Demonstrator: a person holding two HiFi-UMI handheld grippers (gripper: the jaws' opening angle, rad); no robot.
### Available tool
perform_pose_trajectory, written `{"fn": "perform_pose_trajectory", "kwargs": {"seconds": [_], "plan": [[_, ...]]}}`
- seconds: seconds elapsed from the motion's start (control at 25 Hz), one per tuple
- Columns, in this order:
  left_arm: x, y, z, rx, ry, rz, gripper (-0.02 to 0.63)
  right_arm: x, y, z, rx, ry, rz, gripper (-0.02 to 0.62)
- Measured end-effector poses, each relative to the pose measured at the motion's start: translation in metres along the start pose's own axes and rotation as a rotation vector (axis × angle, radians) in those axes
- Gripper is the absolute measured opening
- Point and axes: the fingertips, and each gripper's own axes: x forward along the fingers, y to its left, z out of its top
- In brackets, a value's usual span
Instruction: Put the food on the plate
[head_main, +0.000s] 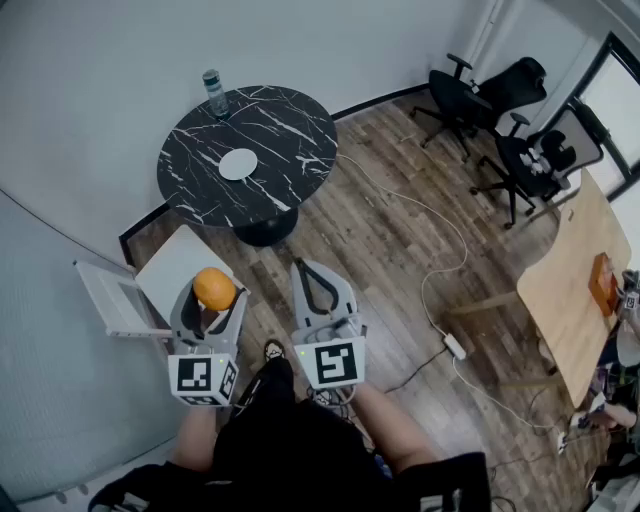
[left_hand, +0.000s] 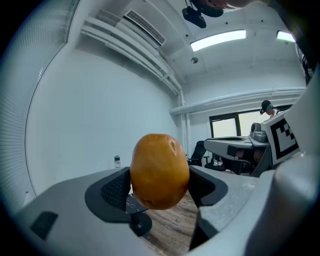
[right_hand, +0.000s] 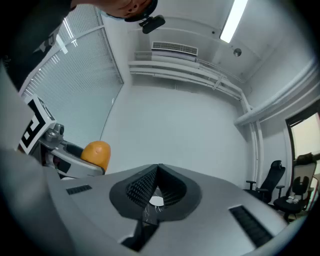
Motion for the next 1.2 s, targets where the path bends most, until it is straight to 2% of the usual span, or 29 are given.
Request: {"fn": "perform_pose_trajectory", "kwargs": {"seconds": [0.4, 0.88, 1.2], "plan": [[0.056, 0.055, 0.008, 0.0, -0.006, -0.029, 0.344, 0.072, 0.002, -0.004, 0.002, 0.003, 0.009, -0.003], [0.108, 0.126, 0.022, 0.021, -0.013, -0.116, 0.344, 0.154, 0.017, 0.008, -0.003, -0.021, -0.035, -0.003], [0.129, 0.149, 0.017, -0.004, 0.012, -0.151, 0.344, 0.181, 0.018, 0.0, -0.013, 0.034, -0.061, -0.003]]}}
